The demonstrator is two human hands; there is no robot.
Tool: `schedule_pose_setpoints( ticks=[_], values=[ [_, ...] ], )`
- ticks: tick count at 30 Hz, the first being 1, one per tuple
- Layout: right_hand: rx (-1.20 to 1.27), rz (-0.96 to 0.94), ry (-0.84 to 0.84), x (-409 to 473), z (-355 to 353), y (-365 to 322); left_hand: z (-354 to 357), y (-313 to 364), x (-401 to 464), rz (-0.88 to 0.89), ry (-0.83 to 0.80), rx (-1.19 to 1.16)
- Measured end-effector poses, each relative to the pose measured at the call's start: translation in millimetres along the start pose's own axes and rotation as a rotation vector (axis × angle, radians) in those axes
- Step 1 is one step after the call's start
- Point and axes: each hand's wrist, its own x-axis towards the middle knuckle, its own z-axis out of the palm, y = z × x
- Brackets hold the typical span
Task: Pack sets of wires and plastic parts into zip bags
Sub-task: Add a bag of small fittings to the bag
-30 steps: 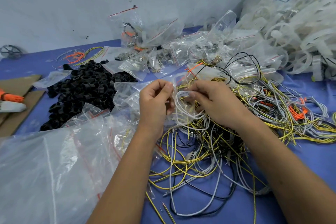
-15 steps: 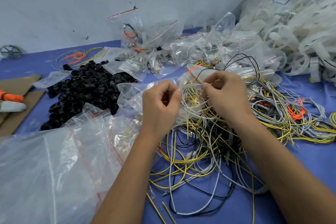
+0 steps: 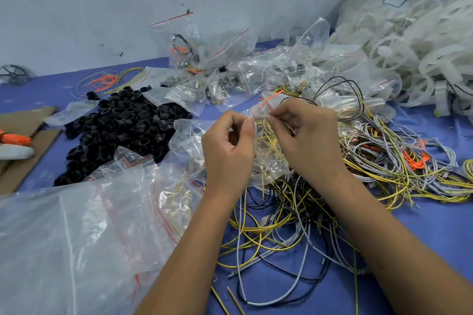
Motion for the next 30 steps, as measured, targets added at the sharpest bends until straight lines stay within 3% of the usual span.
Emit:
schedule_pose_setpoints(
  ticks=[8, 15, 17, 20, 27, 30],
  values=[
    [0.135, 0.118, -0.230, -2, 7, 2, 9, 0, -5, 0.083, -0.021, 0.043],
    [0.584, 0.339, -0.491, -10, 15, -15, 5, -2, -7, 0.243, 0.095, 0.151],
    [0.391, 0.201, -0.547, -10, 13, -13, 4, -3, -6, 0.270, 0.125, 0.171],
    [0.035, -0.065, -0.463, -4, 8, -7, 3, -5, -6, 0.267, 0.130, 0.170],
    [-0.195, -0.044, -0.372, 1, 1, -1, 4, -6, -7, 0.260, 0.106, 0.211],
    [-0.155, -0.053, -0.382, -3, 6, -7, 5, -5, -8, 0.300, 0.093, 0.229]
  ],
)
